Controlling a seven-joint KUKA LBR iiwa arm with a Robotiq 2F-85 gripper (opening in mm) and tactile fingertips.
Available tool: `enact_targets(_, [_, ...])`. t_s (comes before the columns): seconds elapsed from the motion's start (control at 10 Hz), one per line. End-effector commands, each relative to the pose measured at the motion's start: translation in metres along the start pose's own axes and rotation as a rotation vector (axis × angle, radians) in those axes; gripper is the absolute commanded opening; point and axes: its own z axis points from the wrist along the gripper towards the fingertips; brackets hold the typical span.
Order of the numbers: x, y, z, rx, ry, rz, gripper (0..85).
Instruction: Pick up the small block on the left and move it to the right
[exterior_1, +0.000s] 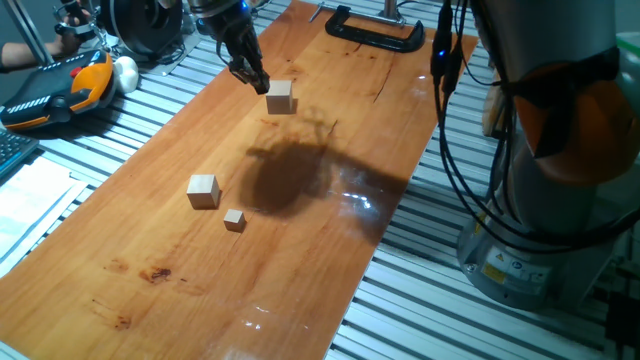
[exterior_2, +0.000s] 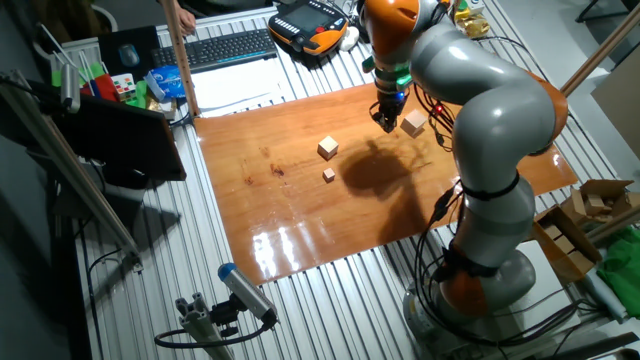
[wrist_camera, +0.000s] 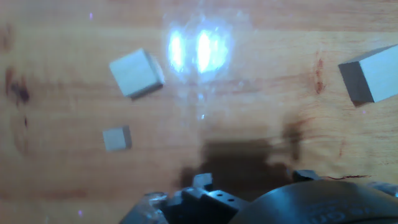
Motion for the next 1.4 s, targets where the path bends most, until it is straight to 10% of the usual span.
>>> enact_targets(0.0, [0.0000,0.0000,-0.0001,-0.002,-0.003,0.002,0.7])
enact_targets(0.3, [0.0000,0.0000,-0.0001,-0.033,-0.060,0.053,0.7])
enact_targets(0.4, [0.0000,0.0000,-0.0001,-0.091,-0.081,0.073,0.7])
enact_targets(0.9, [0.0000,0.0000,-0.0001,0.013,-0.172,0.118,0.7])
enact_targets(1.3, [-0.0015,-0.0086,-0.0035,0.090,-0.164,0.120,0.7])
